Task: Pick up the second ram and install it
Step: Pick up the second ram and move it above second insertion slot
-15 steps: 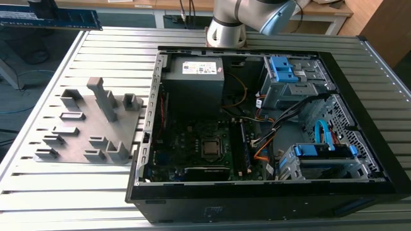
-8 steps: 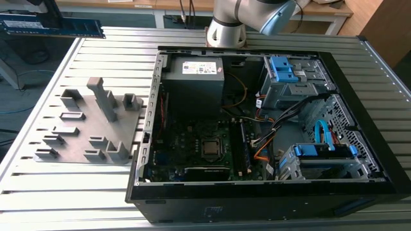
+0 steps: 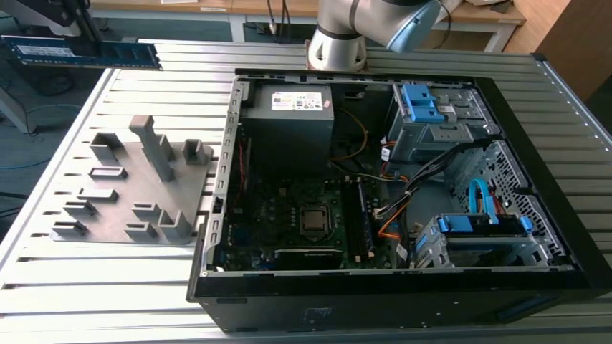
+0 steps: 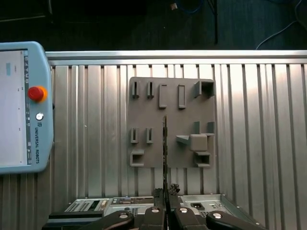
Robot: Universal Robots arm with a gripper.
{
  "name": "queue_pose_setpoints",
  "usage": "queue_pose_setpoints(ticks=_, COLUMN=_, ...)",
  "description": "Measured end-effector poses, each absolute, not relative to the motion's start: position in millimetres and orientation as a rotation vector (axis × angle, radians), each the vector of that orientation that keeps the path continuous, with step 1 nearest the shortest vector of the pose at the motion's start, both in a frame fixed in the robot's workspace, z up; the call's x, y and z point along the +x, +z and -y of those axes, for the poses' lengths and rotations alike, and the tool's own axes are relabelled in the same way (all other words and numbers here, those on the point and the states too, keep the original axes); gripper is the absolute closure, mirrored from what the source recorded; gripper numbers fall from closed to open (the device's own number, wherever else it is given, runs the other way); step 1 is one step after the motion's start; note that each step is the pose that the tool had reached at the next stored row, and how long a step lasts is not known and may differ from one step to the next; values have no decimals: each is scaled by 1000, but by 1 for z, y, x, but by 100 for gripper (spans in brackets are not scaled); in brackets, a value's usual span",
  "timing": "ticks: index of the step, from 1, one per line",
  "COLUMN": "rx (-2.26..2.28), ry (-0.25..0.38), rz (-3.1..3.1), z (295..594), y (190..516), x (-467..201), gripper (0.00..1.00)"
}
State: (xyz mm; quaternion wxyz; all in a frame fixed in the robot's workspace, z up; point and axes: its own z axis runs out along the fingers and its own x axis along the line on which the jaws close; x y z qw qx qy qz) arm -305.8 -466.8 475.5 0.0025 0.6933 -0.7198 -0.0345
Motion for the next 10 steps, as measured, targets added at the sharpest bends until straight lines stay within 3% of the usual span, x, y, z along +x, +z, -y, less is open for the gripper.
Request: queue_pose_setpoints(ticks=10, rx=2174, ry=-108, rz=2258, z=467, y=457, x=-304, gripper=86)
